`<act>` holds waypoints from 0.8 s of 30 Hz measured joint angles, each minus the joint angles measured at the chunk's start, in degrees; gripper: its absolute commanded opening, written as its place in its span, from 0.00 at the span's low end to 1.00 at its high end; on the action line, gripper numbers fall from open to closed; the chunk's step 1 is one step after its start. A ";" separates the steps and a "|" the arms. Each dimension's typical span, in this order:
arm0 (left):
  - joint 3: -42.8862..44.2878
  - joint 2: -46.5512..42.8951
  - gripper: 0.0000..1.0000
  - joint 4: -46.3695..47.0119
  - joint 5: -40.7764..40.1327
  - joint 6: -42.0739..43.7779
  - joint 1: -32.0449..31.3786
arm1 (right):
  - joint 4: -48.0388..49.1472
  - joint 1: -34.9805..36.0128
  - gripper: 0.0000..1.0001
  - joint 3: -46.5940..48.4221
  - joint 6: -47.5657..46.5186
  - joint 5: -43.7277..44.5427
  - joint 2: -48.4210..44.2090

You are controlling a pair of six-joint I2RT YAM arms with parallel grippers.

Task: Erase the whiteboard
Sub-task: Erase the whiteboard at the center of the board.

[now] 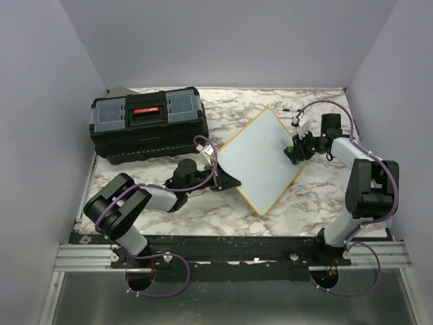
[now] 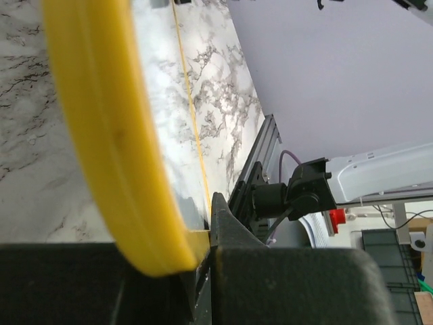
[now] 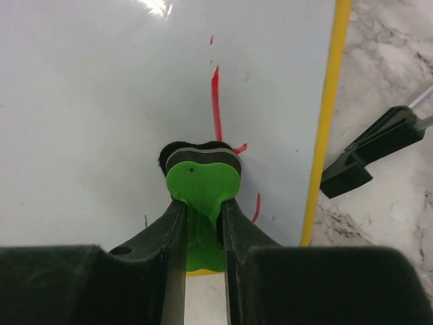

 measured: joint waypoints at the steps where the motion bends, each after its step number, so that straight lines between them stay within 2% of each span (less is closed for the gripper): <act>1: 0.00 0.00 0.00 0.15 -0.04 -0.02 0.00 | 0.13 0.02 0.01 1.20 0.66 0.09 0.96; 6: 0.00 0.00 0.00 0.17 0.02 0.00 0.00 | 1.09 1.53 0.01 1.97 1.77 -0.04 0.90; 12: 0.00 0.79 0.00 0.66 0.09 -0.09 0.00 | 0.81 6.51 0.01 -3.96 -2.29 -3.19 -5.20; 15: 0.00 1.36 0.00 0.92 0.07 -0.11 0.02 | 1.55 7.76 0.01 -5.35 -1.31 -2.34 -6.54; 24: 0.00 1.49 0.00 1.49 -0.35 -0.70 0.11 | 3.26 4.22 0.01 4.87 7.23 3.17 2.54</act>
